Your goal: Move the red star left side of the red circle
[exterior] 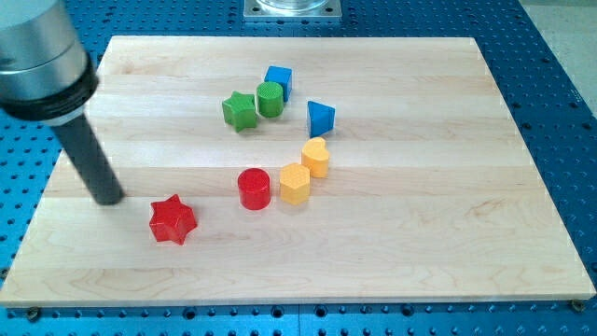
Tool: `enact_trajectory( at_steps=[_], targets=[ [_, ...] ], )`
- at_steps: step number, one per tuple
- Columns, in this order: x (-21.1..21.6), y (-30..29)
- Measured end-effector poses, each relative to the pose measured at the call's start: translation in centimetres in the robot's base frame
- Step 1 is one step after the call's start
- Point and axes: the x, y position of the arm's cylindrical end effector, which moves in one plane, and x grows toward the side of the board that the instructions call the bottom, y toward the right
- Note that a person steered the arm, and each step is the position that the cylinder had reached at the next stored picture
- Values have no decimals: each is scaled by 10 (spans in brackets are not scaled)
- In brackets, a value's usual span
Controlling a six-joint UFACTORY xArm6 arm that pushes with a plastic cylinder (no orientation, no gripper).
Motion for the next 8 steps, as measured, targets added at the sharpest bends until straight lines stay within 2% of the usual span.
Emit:
enact_trajectory(
  at_steps=[1,2,3,4,5,7,8],
  targets=[
    [61,10],
    [72,34],
    [69,56],
    [48,106],
    [48,103],
    [36,48],
    [35,49]
  ],
)
